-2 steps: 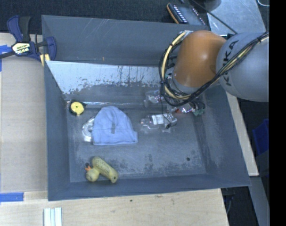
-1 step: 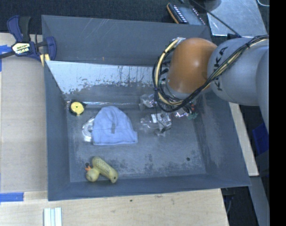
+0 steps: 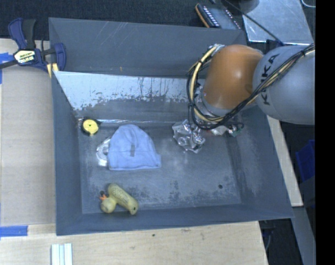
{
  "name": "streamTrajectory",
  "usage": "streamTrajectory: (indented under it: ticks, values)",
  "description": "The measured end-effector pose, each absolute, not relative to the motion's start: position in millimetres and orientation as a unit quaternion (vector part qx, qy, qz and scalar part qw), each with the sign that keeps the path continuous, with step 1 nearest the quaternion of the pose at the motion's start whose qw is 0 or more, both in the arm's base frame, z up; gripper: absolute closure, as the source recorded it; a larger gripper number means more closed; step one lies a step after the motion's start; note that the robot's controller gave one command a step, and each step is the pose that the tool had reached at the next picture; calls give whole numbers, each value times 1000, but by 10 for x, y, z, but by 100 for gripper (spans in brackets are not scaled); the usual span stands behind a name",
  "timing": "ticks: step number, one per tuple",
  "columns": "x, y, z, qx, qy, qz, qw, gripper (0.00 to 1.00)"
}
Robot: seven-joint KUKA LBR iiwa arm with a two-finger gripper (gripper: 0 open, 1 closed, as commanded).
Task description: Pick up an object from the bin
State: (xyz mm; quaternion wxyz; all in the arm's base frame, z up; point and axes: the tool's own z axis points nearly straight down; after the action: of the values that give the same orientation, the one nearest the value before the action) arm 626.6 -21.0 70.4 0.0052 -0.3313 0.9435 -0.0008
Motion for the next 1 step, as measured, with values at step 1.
streamTrajectory:
  ticks: [1]
  values:
    - [6265,-207,703,-331,944,-1,5,100]
